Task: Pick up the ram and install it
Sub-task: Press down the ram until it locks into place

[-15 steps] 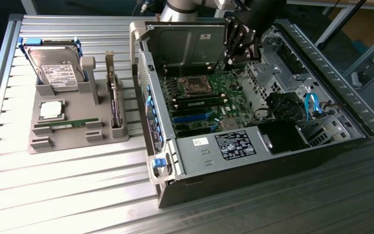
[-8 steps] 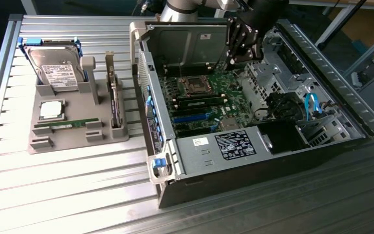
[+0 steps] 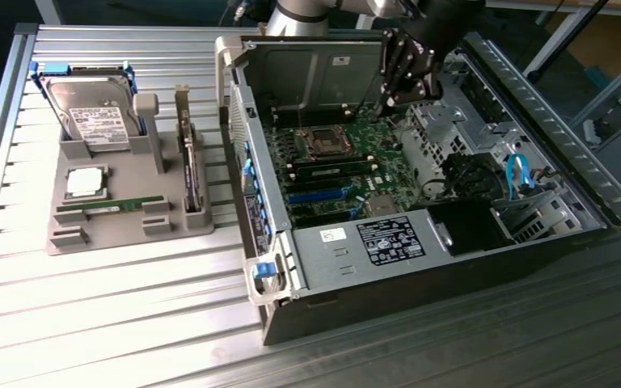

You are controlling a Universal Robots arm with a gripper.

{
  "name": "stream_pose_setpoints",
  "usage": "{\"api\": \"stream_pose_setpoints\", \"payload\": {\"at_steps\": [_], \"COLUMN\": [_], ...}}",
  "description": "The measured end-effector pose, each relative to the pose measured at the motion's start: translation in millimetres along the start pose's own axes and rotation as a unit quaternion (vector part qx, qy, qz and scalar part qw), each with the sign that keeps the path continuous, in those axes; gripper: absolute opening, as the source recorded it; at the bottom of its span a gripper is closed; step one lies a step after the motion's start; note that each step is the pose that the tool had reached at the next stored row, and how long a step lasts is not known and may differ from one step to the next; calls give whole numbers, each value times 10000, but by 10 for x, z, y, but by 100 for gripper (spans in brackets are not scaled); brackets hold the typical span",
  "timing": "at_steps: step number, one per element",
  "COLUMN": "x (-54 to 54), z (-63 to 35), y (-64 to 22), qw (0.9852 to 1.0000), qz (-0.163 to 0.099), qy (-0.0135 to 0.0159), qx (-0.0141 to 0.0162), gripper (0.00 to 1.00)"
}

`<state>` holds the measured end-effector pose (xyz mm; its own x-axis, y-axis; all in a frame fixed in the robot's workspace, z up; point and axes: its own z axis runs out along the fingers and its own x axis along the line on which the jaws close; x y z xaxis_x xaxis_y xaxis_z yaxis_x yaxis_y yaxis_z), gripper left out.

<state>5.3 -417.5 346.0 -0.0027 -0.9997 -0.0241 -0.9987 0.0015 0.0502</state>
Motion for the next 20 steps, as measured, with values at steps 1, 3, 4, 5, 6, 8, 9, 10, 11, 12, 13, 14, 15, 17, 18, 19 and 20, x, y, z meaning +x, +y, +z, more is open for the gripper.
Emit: {"api": "stream_pose_setpoints", "payload": {"at_steps": [1, 3, 4, 5, 6, 8, 9, 10, 11, 12, 13, 14, 15, 17, 18, 19, 20], "x": [0, 1, 1, 1, 1, 1, 1, 1, 1, 1, 1, 2, 2, 2, 2, 2, 2], "z": [-1, -3, -3, -4, -6, -7, -8, -8, -9, -9, -8, -9, -8, 0, 10, 16, 28], "y": [-19, -56, -75, -92, -113, -144, -159, -168, -174, -175, -174, -175, -175, -175, -175, -176, -176], "qw": [10000, 10000, 10000, 10000, 10000, 10000, 10000, 10000, 10000, 10000, 10000, 10000, 10000, 10000, 10000, 10000, 10000], "qz": [-1, -3, -4, -4, -6, -7, -8, -8, -8, -8, -8, -8, -8, -8, -8, -8, -8], "qy": [0, 0, 0, 0, 0, 0, 0, 0, 0, 0, 0, 0, 0, -3, -4, -4, -6], "qx": [0, 0, 0, 0, 0, 0, 0, 0, 0, 0, 0, 0, 0, 1, 0, 0, 0], "gripper": [11, 11, 11, 11, 11, 11, 11, 11, 11, 11, 11, 11, 11, 11, 11, 11, 11]}}
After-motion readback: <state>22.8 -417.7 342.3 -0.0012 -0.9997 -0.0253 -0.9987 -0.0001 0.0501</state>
